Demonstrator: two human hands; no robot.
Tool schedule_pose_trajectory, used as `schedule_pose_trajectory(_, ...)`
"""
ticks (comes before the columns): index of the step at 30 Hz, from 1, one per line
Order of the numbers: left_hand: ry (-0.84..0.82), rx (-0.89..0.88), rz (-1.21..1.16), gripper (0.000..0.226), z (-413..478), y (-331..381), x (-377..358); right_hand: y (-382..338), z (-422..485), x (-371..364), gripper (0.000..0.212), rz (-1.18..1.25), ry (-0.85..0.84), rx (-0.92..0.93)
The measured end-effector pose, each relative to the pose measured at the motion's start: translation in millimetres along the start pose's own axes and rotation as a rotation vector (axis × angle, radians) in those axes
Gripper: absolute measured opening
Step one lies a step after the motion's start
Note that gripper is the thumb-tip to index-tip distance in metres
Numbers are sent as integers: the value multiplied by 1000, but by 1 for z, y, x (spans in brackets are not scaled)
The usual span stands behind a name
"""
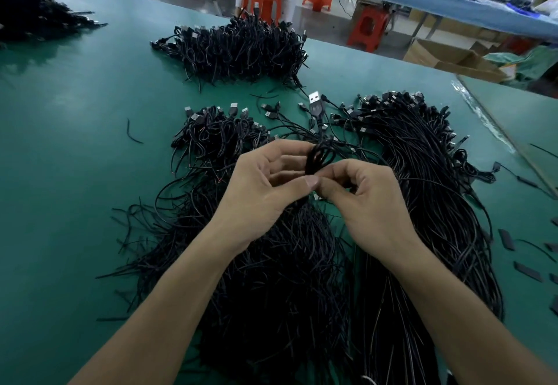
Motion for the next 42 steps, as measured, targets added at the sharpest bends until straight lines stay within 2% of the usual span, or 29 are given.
schedule_pose_trajectory(3,-51,17,56,39,0,-2,-3,13,-1,-3,11,119,-27,-98)
schedule_pose_trajectory(5,-69,-21,113,35,0,1,-3,19,-3,-8,8,285,-74,-175)
schedule_pose_trajectory(10,-140,-143,192,33,-3,16,-13,34,-21,-30,17,875,-370,-452)
schedule_pose_trajectory(12,-154,-166,205,35,-4,20,-16,34,-23,-33,18,949,-441,-466)
schedule_pose_trajectory(14,-130,-147,214,34,-1,19,-13,40,-19,-28,17,867,-406,-452)
schedule_pose_trajectory(16,-18,-66,198,35,7,11,0,56,-12,-16,23,614,-310,-435)
schedule_pose_trajectory(18,161,22,220,34,15,1,23,74,-3,4,18,150,-182,-398)
schedule_pose_trajectory(20,324,53,351,29,23,-4,49,89,3,16,28,-415,-142,-358)
schedule_pose_trajectory(21,376,53,429,27,28,-5,58,95,5,14,35,-602,-167,-344)
schedule_pose_trajectory(23,433,55,599,25,37,-6,71,105,13,6,49,-769,-234,-318)
schedule_pose_trajectory(25,449,80,772,25,45,-12,78,117,21,-3,60,-813,-309,-334)
schedule_pose_trajectory(27,417,133,922,29,52,-22,81,128,27,-4,59,-891,-319,-407)
schedule_pose_trajectory(30,375,154,1038,31,56,-28,80,130,32,0,23,-1039,-255,-436)
schedule_pose_trajectory(32,373,123,1046,31,56,-26,78,125,33,6,9,-1082,-176,-391)
schedule_pose_trajectory(35,377,86,1086,28,52,-20,69,113,34,15,18,-1055,-88,-273)
schedule_pose_trajectory(37,347,35,1090,24,50,-11,57,90,35,16,21,-885,-23,-124)
schedule_pose_trajectory(40,59,-23,1004,39,50,-6,20,45,38,10,20,-660,65,91)
schedule_pose_trajectory(42,-154,-13,1095,49,50,-7,-6,26,41,1,19,-601,45,163)
Point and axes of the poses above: each hand's wrist, its own z-axis towards the middle knuckle, its own x-axis out of the back of the hand, y = z × x, the point moved 8 cm from there along z, towards the middle knuckle, and after that the axes turned 7 degrees about -y, right-handed, at the moved point
